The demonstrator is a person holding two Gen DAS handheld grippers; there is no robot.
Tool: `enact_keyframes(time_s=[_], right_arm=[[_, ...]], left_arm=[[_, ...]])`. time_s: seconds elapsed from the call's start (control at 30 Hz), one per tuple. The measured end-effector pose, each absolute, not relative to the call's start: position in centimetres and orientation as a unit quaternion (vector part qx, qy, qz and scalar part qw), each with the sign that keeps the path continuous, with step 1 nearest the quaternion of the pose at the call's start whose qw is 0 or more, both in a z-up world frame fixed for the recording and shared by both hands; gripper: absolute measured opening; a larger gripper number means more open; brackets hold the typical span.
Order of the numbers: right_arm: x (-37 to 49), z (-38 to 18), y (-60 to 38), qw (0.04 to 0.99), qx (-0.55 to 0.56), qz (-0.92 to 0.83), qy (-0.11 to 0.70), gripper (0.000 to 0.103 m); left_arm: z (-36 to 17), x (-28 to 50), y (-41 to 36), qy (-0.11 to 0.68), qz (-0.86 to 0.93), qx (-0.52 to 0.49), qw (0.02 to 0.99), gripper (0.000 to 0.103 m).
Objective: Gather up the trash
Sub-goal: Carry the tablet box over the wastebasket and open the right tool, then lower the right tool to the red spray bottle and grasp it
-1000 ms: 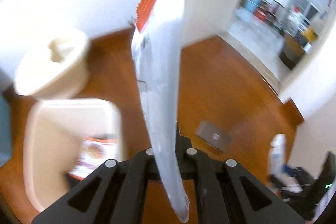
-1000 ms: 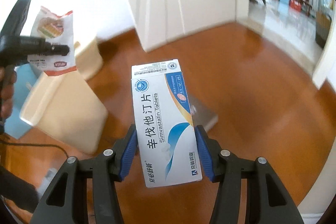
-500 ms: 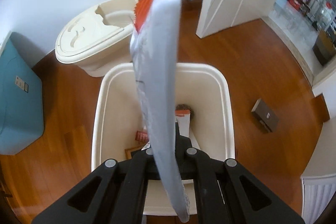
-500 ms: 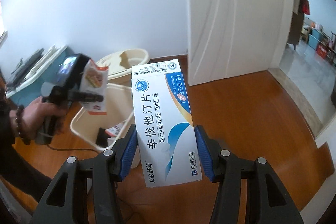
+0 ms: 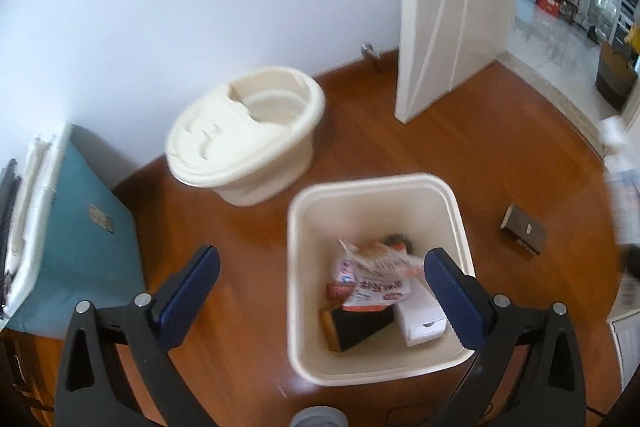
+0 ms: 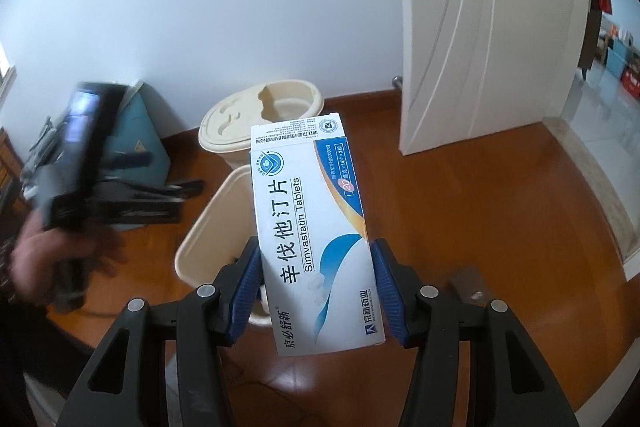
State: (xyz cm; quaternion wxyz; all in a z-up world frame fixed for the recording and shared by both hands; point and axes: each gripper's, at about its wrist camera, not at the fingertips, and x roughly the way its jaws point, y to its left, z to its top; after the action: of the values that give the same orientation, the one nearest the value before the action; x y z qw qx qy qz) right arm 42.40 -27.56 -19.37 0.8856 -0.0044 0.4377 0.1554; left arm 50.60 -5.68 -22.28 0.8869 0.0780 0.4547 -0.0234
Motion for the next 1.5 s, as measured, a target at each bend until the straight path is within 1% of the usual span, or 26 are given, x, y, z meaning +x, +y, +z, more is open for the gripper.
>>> enact_keyframes(time_s=[0.1,0.17,0.27,0.43,0.5,0.57,0.63,0.67,0.73,0.83,0.9,0.97,1.07,1.13,1.2,1.23,1.3,1.33,1.4,1.47,1.5], right_arm=[[44.6,-20.6,-24.1,0.882,-0.013,0.161,0.442,0.056],[46.3,-22.7,-21.6,0.871,-0.002,0.164,0.464,0.056],[48.7,-26.7,-18.2,0.853,0.006,0.157,0.498,0.057],[51.8,-33.1,-14.7,0.823,0.000,0.128,0.554,0.059],[52.1,-34.2,-14.0,0.818,-0.004,0.126,0.561,0.064],[52.2,-34.9,-13.6,0.816,-0.016,0.123,0.565,0.084],[51.9,-34.9,-13.8,0.819,-0.024,0.120,0.560,0.094],[51.8,-34.8,-14.1,0.820,-0.026,0.118,0.559,0.095],[51.6,-34.4,-14.8,0.817,-0.028,0.118,0.564,0.095],[50.6,-31.0,-17.9,0.826,-0.041,0.136,0.546,0.095],[50.2,-29.0,-20.5,0.835,-0.054,0.133,0.531,0.096],[49.2,-27.0,-25.1,0.847,-0.056,0.114,0.517,0.099],[47.7,-26.3,-31.5,0.854,-0.057,0.083,0.510,0.100],[46.5,-27.5,-35.0,0.854,-0.072,0.067,0.511,0.100],[45.3,-30.0,-37.9,0.846,-0.084,0.061,0.523,0.100],[44.6,-32.1,-39.3,0.837,-0.093,0.066,0.535,0.100],[43.7,-35.0,-40.2,0.828,-0.107,0.078,0.545,0.100],[43.1,-37.6,-40.1,0.821,-0.123,0.098,0.549,0.100],[42.8,-41.0,-39.2,0.807,-0.149,0.131,0.557,0.100],[43.0,-45.9,-36.8,0.780,-0.191,0.183,0.567,0.100],[43.2,-47.2,-36.3,0.773,-0.198,0.196,0.570,0.100]], left_arm=[[-20.4,50.1,-3.7,0.447,-0.014,0.080,0.891,0.103],[-19.6,49.3,-2.2,0.439,-0.003,0.070,0.896,0.103],[-19.9,49.5,-0.7,0.439,0.004,0.044,0.897,0.103],[-21.5,50.1,0.5,0.460,0.002,0.033,0.888,0.103],[-21.5,50.4,0.5,0.453,0.001,0.032,0.891,0.103],[-21.1,50.4,0.1,0.447,-0.002,0.038,0.894,0.103],[-21.3,50.6,-0.3,0.447,-0.007,0.041,0.894,0.103],[-21.6,50.6,-0.5,0.450,-0.009,0.043,0.892,0.103],[-21.6,50.5,-0.8,0.450,-0.012,0.046,0.892,0.103],[-21.6,50.1,-1.4,0.458,-0.028,0.027,0.888,0.103],[-22.1,49.6,-2.7,0.477,-0.039,0.006,0.878,0.103],[-23.4,48.6,-5.8,0.507,-0.083,-0.010,0.858,0.103],[-25.0,47.3,-10.7,0.527,-0.134,0.004,0.840,0.103],[-25.6,46.9,-13.1,0.529,-0.149,0.022,0.835,0.103],[-26.2,46.8,-14.7,0.525,-0.154,0.033,0.836,0.103],[-26.6,46.9,-15.2,0.524,-0.149,0.038,0.838,0.103],[-27.8,47.6,-16.2,0.528,-0.136,0.043,0.838,0.103],[-28.3,48.0,-16.5,0.534,-0.131,0.037,0.834,0.103],[-29.3,48.8,-16.4,0.550,-0.125,0.017,0.826,0.103],[-30.0,49.6,-16.3,0.560,-0.118,0.022,0.820,0.103],[-30.1,49.8,-16.3,0.559,-0.116,0.022,0.820,0.103]])
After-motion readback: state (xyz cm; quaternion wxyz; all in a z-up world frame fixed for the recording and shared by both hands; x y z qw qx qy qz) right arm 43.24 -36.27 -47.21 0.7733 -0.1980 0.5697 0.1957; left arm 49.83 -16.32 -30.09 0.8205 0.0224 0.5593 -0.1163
